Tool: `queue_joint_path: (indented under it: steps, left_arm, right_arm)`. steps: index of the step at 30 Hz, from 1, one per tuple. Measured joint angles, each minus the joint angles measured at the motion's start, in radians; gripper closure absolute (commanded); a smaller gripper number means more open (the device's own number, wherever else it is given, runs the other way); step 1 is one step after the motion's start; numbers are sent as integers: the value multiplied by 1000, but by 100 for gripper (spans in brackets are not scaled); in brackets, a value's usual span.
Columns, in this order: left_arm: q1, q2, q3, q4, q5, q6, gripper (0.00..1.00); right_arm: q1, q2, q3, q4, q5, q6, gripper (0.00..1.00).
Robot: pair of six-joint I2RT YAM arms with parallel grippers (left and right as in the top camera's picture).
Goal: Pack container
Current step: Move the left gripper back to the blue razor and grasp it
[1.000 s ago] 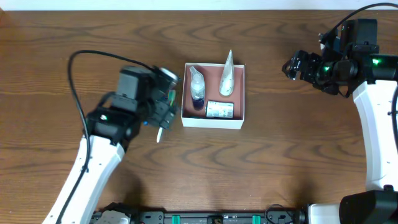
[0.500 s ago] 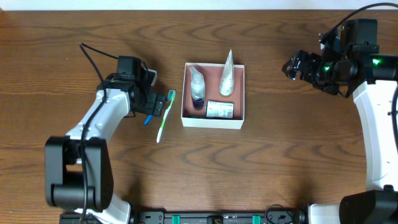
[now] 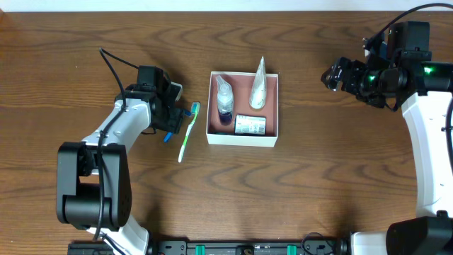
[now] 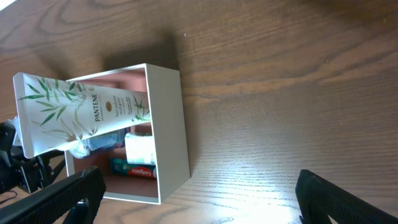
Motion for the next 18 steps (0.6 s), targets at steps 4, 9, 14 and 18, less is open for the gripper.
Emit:
queue_joint_path:
  steps: [4, 9, 14, 18]
  left_arm:
    - [0, 18, 0, 2, 0, 0, 33]
    - [0, 44, 0, 2, 0, 0, 33]
    - [0, 48, 0, 2, 1, -3, 50]
    - [0, 49, 0, 2, 5, 1, 82]
  right_arm:
    - [0, 0, 0, 0, 0, 0, 1]
    - [0, 0, 0, 0, 0, 0, 1]
    - [0, 0, 0, 0, 0, 0, 1]
    - [0, 0, 0, 0, 0, 0, 1]
